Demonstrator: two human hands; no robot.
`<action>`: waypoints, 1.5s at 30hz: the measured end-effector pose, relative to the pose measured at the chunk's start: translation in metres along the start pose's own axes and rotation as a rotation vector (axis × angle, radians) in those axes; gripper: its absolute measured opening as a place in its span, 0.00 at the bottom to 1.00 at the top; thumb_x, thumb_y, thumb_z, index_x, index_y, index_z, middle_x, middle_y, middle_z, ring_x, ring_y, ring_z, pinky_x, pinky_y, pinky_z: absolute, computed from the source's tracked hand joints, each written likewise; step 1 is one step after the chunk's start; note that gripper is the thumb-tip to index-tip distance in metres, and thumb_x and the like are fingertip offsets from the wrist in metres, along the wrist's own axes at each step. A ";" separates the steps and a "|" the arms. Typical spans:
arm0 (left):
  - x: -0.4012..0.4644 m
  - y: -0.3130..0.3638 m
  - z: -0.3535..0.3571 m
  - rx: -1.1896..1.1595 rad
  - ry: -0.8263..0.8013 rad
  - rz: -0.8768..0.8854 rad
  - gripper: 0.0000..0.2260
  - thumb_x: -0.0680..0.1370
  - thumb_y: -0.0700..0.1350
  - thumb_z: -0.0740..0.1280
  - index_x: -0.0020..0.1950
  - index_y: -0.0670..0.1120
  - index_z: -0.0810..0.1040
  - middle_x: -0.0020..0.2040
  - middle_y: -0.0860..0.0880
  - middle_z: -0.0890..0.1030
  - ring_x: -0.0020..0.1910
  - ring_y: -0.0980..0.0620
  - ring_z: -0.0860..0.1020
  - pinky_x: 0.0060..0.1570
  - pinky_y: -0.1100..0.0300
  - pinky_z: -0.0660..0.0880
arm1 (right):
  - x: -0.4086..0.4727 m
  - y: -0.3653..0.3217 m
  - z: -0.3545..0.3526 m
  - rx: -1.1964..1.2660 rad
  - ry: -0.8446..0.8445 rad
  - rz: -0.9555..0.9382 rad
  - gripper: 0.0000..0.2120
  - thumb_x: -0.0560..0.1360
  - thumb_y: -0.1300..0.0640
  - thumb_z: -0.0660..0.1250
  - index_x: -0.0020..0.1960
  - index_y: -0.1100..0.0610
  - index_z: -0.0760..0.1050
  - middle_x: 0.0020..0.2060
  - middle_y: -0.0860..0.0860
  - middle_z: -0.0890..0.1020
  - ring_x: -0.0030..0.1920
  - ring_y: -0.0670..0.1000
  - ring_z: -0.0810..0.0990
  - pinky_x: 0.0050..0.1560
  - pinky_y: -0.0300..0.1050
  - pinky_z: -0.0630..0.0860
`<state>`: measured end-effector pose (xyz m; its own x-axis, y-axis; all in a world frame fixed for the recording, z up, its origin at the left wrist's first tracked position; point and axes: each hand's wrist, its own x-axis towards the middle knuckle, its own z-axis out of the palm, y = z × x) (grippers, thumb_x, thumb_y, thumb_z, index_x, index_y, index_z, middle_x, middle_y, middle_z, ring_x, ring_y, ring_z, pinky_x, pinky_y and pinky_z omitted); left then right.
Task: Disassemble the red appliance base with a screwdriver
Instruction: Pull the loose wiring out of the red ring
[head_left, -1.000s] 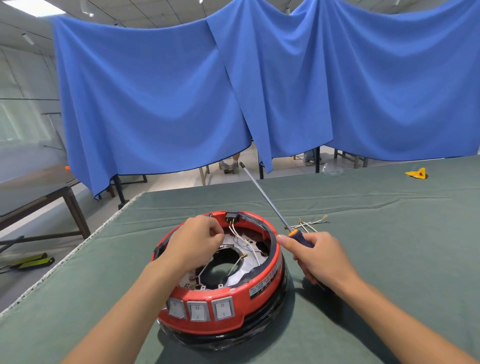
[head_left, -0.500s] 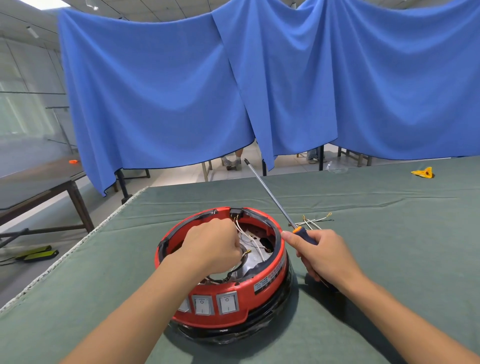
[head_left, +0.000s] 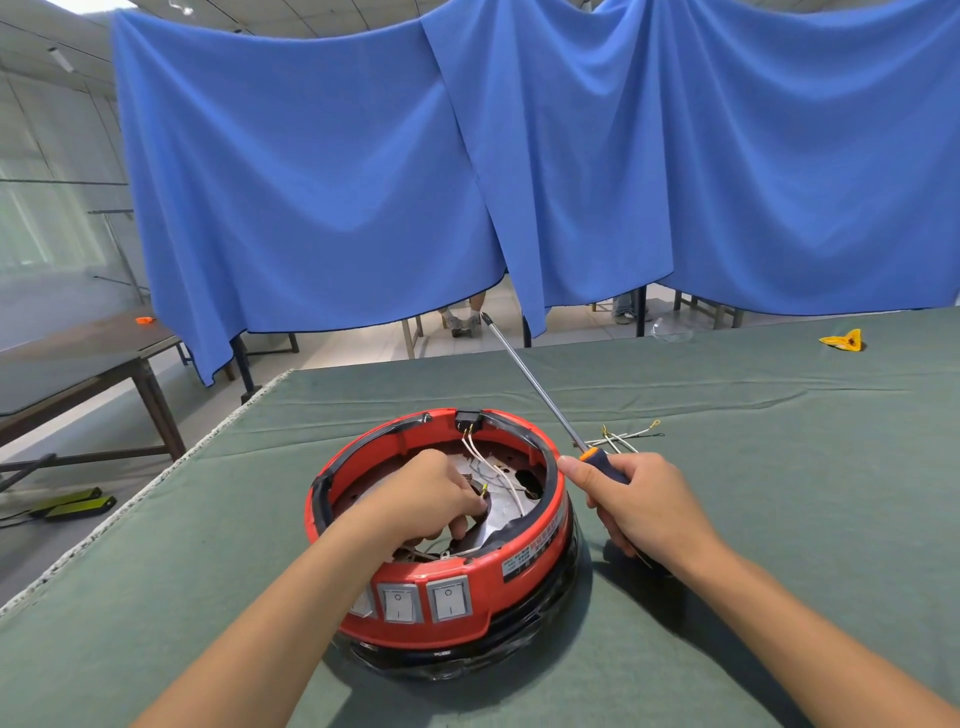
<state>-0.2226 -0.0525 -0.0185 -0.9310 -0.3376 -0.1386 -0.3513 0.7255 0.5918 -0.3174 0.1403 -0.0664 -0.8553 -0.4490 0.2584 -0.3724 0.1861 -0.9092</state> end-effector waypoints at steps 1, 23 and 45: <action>0.000 0.000 0.000 -0.036 -0.016 -0.013 0.14 0.76 0.43 0.67 0.31 0.41 0.79 0.23 0.50 0.75 0.18 0.55 0.63 0.21 0.67 0.60 | 0.000 0.000 0.000 0.002 -0.001 0.001 0.24 0.72 0.39 0.69 0.28 0.55 0.70 0.17 0.50 0.70 0.16 0.50 0.67 0.21 0.35 0.63; -0.010 0.075 0.015 -0.614 0.266 0.401 0.07 0.76 0.37 0.65 0.38 0.39 0.79 0.28 0.46 0.80 0.19 0.50 0.70 0.19 0.64 0.65 | 0.003 -0.041 -0.009 0.475 0.017 -0.058 0.10 0.73 0.60 0.71 0.33 0.56 0.78 0.19 0.52 0.69 0.18 0.51 0.66 0.19 0.39 0.66; 0.033 0.015 -0.015 0.296 0.413 0.134 0.17 0.76 0.41 0.60 0.64 0.49 0.73 0.62 0.48 0.74 0.64 0.48 0.67 0.59 0.50 0.71 | 0.010 -0.014 -0.017 0.019 0.165 0.106 0.16 0.73 0.51 0.70 0.35 0.62 0.74 0.20 0.49 0.73 0.20 0.50 0.70 0.24 0.41 0.67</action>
<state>-0.2571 -0.0613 -0.0022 -0.8737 -0.3957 0.2830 -0.3007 0.8965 0.3254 -0.3270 0.1484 -0.0450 -0.9374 -0.2780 0.2099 -0.2718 0.2070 -0.9398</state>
